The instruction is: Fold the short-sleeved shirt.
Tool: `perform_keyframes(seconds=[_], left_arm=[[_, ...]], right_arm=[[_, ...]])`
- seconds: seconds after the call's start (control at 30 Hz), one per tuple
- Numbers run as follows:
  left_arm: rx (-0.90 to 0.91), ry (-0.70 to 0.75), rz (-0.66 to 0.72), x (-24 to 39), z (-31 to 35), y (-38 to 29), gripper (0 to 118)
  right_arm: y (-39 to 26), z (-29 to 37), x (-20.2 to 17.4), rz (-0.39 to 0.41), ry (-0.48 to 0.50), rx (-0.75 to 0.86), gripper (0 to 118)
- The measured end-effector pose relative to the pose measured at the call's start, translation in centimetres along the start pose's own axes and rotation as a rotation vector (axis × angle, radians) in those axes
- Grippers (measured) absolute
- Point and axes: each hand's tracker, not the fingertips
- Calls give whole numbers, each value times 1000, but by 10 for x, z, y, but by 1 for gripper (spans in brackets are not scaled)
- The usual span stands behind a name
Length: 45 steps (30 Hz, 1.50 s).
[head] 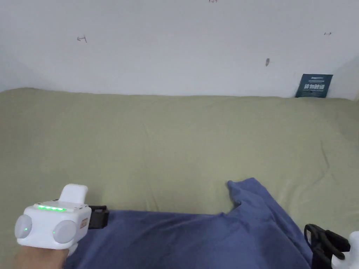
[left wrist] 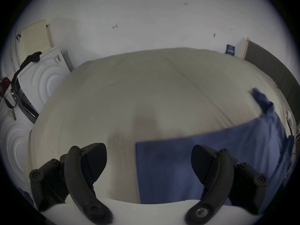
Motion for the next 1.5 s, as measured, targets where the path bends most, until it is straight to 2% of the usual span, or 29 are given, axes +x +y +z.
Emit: perform_keyframes(seconds=[0.07, 0.1, 0.13, 0.17, 0.2, 0.23, 0.27, 0.3, 0.33, 0.37, 0.43, 0.5, 0.53, 0.57, 0.6, 0.67, 0.7, 0.73, 0.83, 0.9, 0.97, 1.07, 1.13, 1.23, 1.33, 1.4, 1.5], left_arm=[[-28, 7, 41, -5, -21, 2, 108], [-61, -2, 55, 4, -6, 2, 97], [-130, -4, 47, 6, -11, 0, 75], [-142, 5, 9, 10, -11, -4, 68], [-90, -51, 16, 14, -5, -7, 48], [-62, 0, 16, 20, 14, -5, 7], [-66, -19, 11, 25, 21, -5, 1], [-60, -30, 6, 31, 26, -6, 1], [-26, -12, -16, 35, 41, -8, 1], [-19, -32, -12, 36, 50, -7, 1], [17, -58, 7, 39, 71, -8, 1], [31, -61, 3, 34, 76, 2, 1], [39, -66, 3, 34, 82, 2, 1], [42, -71, 4, 33, 86, 3, 1], [42, -73, 3, 33, 89, 3, 1], [43, -63, -2, 29, 86, 6, 1], [43, -63, -2, 28, 88, 6, 1], [42, -65, 4, 25, 87, 6, 1], [43, -66, 16, 19, 93, 9, 1], [57, -69, 26, 16, 110, 10, 1], [118, -82, 41, 11, 141, 8, 1], [207, -101, 36, 6, 201, -2, 1], [250, -116, 39, 2, 240, -18, 2], [263, -137, 26, -9, 288, -55, 1], [178, -181, 2, -15, 307, -111, 1], [94, -150, -29, -14, 301, -147, 1], [-4, -151, 35, -13, 276, -191, 1]], right_arm=[[-2, -18, 14, -26, -18, -44, 4], [-2, -30, 21, -37, -27, -78, 4], [-3, -47, 31, -48, -42, -123, 4], [-3, -63, 38, -54, -59, -159, 4], [-3, -79, 46, -64, -75, -187, 4], [-2, -101, 55, -76, -79, -228, 6], [-1, -121, 62, -96, -76, -280, 17], [0, -138, 67, -113, -69, -318, 59], [1, -163, 74, -144, -55, -395, 95], [0, -182, 78, -151, -51, -455, 111], [-8, -211, 81, -131, -44, -508, 103], [-12, -229, 77, -73, -97, -539, 102], [-17, -237, 77, -79, -86, -581, 92], [-24, -240, 76, -101, -66, -615, 87], [-27, -242, 77, -119, -69, -636, 73], [-16, -231, 74, -102, -94, -584, 1], [-12, -223, 73, -105, -91, -569, 1], [-4, -215, 73, -94, -47, -567, 1], [19, -181, 65, -39, -31, -500, 1], [38, -152, 64, -33, -13, -435, 1], [53, -129, 69, -43, 39, -384, 1], [70, -65, 67, -5, 74, -291, 1], [70, -21, 68, -22, 95, -239, 1], [50, 41, 70, -36, 110, -198, 1], [9, 84, 69, -39, 103, -197, 1], [-27, 97, 67, -52, 94, -266, 1], [-86, 101, 62, -84, 68, -363, 1]])
